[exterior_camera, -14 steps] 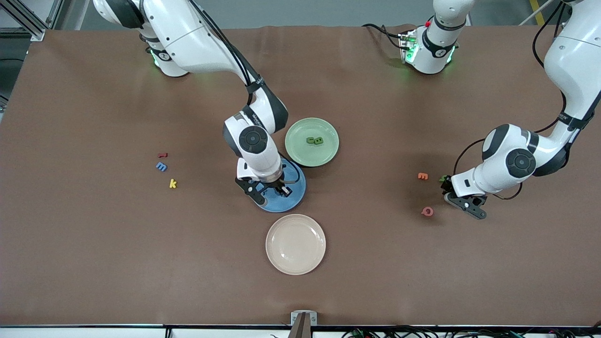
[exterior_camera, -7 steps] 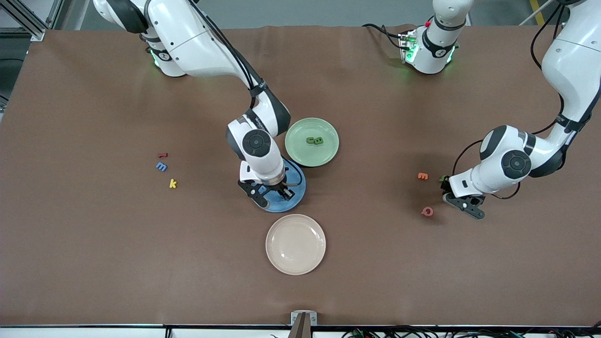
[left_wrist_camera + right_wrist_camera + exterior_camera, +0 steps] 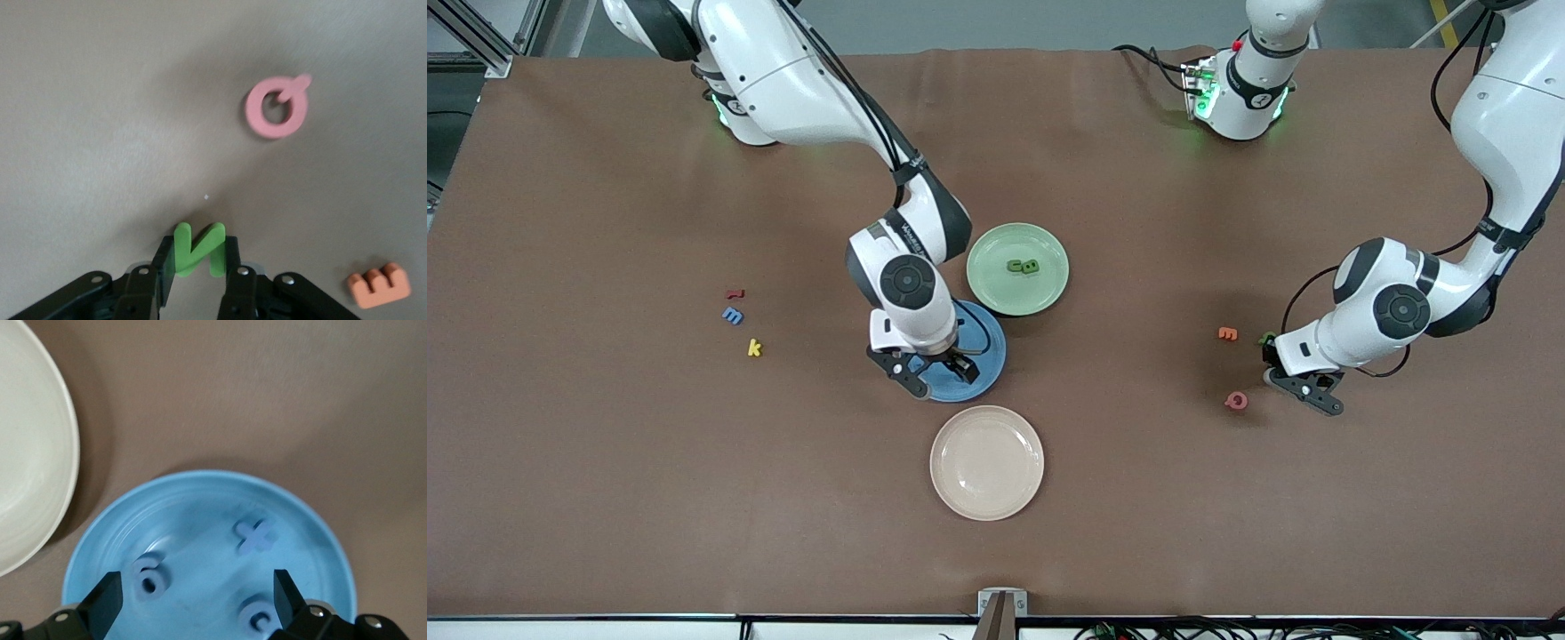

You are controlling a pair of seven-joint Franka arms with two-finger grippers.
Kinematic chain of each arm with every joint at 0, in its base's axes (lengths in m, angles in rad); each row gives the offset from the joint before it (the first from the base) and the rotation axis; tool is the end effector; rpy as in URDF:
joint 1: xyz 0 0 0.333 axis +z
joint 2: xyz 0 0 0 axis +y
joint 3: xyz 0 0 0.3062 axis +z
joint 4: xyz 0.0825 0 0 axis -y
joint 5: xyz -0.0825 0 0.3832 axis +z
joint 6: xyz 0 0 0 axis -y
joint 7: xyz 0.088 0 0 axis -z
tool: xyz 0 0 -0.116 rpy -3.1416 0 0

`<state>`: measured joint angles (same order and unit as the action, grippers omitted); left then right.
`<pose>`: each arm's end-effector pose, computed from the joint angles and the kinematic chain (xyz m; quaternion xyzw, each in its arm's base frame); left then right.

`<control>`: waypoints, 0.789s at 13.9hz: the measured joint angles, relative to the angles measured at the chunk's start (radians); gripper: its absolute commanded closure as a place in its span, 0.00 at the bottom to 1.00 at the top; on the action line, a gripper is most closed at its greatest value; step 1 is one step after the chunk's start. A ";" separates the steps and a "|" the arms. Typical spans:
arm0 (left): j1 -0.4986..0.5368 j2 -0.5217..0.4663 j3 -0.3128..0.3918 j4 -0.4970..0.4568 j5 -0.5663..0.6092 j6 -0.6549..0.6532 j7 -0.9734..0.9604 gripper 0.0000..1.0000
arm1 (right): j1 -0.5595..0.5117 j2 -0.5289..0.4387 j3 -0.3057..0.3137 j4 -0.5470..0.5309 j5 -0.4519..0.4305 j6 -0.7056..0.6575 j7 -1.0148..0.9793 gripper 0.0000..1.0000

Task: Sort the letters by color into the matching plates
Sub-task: 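Place the 9 on the blue plate while the left gripper grasps the N, then place the N on the green plate while the right gripper reaches blue m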

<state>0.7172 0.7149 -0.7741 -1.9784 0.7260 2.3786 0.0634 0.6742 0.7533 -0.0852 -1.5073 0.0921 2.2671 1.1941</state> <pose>0.5944 -0.0230 0.1709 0.9612 -0.2757 -0.0056 0.0018 0.5811 0.4024 0.2057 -0.9491 0.3148 0.0019 0.0079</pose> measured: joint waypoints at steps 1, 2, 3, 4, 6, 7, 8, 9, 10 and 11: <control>0.000 -0.004 -0.024 0.002 0.000 -0.017 -0.025 0.99 | -0.021 -0.020 -0.002 -0.019 0.000 -0.010 -0.079 0.00; 0.000 -0.009 -0.056 0.003 0.000 -0.045 -0.063 0.99 | -0.047 -0.052 -0.003 -0.055 0.000 -0.015 -0.168 0.00; -0.001 -0.015 -0.093 0.003 0.000 -0.077 -0.106 0.99 | -0.076 -0.094 -0.005 -0.102 0.000 -0.018 -0.259 0.00; -0.003 -0.022 -0.135 0.003 0.000 -0.111 -0.153 0.99 | -0.111 -0.147 -0.006 -0.165 0.000 -0.021 -0.361 0.00; -0.015 -0.031 -0.204 0.003 0.000 -0.168 -0.260 0.99 | -0.195 -0.261 -0.009 -0.313 0.000 -0.018 -0.559 0.00; -0.031 -0.032 -0.227 0.001 0.000 -0.187 -0.314 0.99 | -0.240 -0.314 -0.010 -0.388 0.000 -0.006 -0.629 0.00; -0.061 -0.032 -0.238 0.000 0.000 -0.197 -0.375 0.99 | -0.283 -0.358 -0.011 -0.456 0.000 0.010 -0.666 0.00; -0.101 -0.032 -0.242 -0.002 0.000 -0.206 -0.444 0.99 | -0.327 -0.391 -0.011 -0.515 0.000 0.028 -0.686 0.00; -0.152 -0.032 -0.243 -0.004 0.000 -0.215 -0.520 0.99 | -0.371 -0.417 -0.012 -0.567 0.000 0.047 -0.706 0.00; -0.208 -0.032 -0.244 -0.004 0.000 -0.221 -0.598 0.99 | -0.410 -0.434 -0.012 -0.608 0.000 0.068 -0.720 0.00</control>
<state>0.5089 0.6828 -1.0182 -1.9828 0.7260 2.1578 -0.5348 0.2645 0.3194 -0.0970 -2.1154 0.0918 2.3355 0.4736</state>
